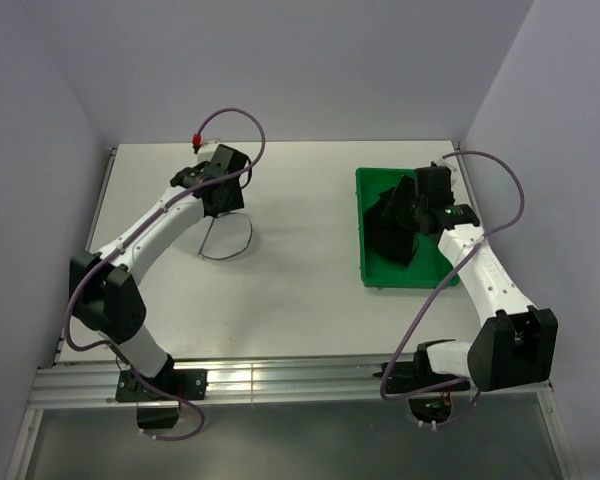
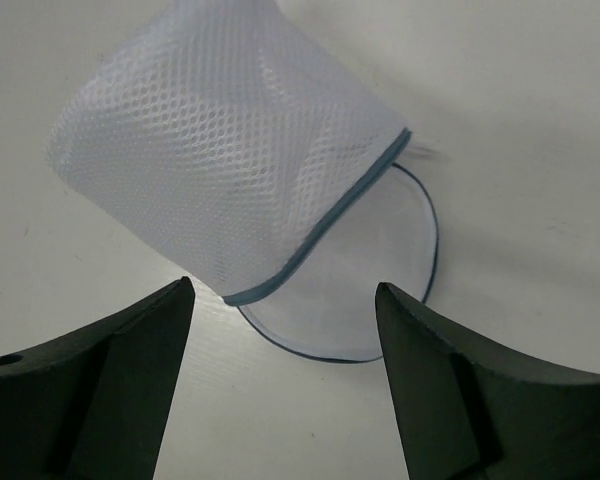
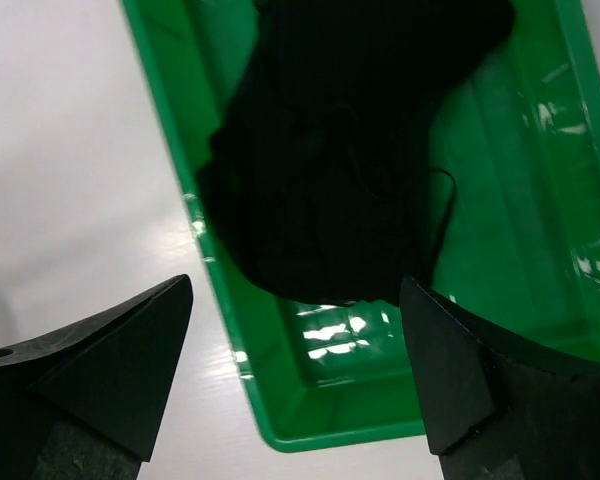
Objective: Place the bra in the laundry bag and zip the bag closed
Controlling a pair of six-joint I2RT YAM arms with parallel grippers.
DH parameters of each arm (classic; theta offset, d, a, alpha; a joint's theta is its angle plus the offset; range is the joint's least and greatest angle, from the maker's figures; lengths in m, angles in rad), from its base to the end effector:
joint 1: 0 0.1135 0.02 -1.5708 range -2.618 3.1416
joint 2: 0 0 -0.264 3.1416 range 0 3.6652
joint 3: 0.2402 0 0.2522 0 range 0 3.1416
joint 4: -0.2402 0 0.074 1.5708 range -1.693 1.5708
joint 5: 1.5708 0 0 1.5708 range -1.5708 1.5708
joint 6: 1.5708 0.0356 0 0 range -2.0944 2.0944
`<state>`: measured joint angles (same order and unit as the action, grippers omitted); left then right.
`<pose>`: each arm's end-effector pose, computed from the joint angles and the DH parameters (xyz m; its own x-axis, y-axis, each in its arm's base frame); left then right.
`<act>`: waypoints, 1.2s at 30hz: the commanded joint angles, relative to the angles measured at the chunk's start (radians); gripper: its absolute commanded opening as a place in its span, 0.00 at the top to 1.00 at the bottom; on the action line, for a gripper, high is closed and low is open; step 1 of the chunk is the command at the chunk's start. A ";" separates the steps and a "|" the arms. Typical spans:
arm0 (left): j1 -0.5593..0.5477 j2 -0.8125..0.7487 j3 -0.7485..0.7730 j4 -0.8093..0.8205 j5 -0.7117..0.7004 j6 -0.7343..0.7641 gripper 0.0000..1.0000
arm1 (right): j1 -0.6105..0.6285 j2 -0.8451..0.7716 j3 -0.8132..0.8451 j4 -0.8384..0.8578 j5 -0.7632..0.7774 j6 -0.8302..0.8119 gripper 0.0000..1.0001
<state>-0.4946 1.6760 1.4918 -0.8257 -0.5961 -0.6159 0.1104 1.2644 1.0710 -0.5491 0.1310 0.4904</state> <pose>0.3216 -0.1507 0.3025 -0.6834 -0.1746 -0.7088 -0.3245 0.9424 0.0807 0.2717 0.0254 0.3031 -0.5992 0.4034 -0.6915 0.3045 0.9137 0.2691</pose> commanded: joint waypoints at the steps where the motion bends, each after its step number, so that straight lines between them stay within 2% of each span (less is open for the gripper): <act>1: -0.022 -0.091 0.059 0.017 0.044 0.022 0.19 | 0.031 -0.037 -0.048 0.005 0.099 -0.033 0.09; 8: -0.053 -0.194 0.071 0.023 0.099 0.048 0.18 | 0.159 0.007 -0.077 -0.047 0.261 -0.024 0.12; 13: -0.053 -0.240 0.079 0.023 0.124 0.062 0.17 | 0.216 0.041 -0.111 -0.046 0.272 -0.035 0.15; 19: -0.055 -0.280 0.065 0.048 0.163 0.073 0.16 | 0.241 0.102 -0.128 -0.057 0.334 -0.047 0.18; 36: -0.055 -0.266 0.070 0.050 0.162 0.093 0.16 | 0.293 0.320 -0.089 0.003 0.367 -0.079 0.16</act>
<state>-0.5484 1.4193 1.5318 -0.8093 -0.4412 -0.5388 0.3973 1.5558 0.9424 -0.5835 0.4500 0.4202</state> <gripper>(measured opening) 0.839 0.839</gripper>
